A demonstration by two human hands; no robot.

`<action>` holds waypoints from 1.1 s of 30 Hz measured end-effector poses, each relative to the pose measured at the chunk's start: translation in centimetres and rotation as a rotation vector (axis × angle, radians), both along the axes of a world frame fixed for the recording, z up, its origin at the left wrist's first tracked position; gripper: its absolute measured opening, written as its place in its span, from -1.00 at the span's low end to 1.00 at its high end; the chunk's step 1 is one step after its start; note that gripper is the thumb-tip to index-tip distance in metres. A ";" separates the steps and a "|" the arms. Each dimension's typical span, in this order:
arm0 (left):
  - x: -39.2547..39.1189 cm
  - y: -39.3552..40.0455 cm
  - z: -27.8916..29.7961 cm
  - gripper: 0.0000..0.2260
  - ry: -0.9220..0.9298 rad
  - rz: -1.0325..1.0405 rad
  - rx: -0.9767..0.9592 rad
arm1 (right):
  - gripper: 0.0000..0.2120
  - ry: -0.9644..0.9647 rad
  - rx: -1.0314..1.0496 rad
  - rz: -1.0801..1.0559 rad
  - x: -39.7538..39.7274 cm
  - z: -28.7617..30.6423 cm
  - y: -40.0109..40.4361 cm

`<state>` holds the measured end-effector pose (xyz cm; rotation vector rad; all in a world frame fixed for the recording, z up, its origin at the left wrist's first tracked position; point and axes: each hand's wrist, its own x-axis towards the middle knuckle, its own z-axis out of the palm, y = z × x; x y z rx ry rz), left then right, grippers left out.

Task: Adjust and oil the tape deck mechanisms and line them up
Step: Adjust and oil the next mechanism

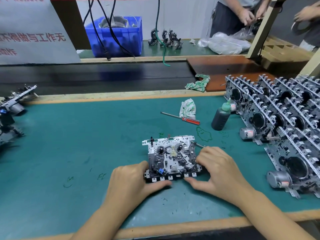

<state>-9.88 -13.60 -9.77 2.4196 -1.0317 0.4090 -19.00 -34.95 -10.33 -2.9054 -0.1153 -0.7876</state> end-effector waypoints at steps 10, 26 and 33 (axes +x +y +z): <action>0.3 0.1 -0.1 -0.49 0.009 0.006 -0.024 | -0.54 0.072 0.152 0.129 0.3 0.0 -1.0; 3.5 -2.4 0.4 -0.32 0.098 0.216 0.229 | -0.61 -0.163 0.515 -0.273 1.6 2.3 -1.9; 6.5 -6.3 0.5 -0.45 0.126 0.210 0.259 | -0.42 -0.081 1.048 -0.580 5.8 1.9 -6.6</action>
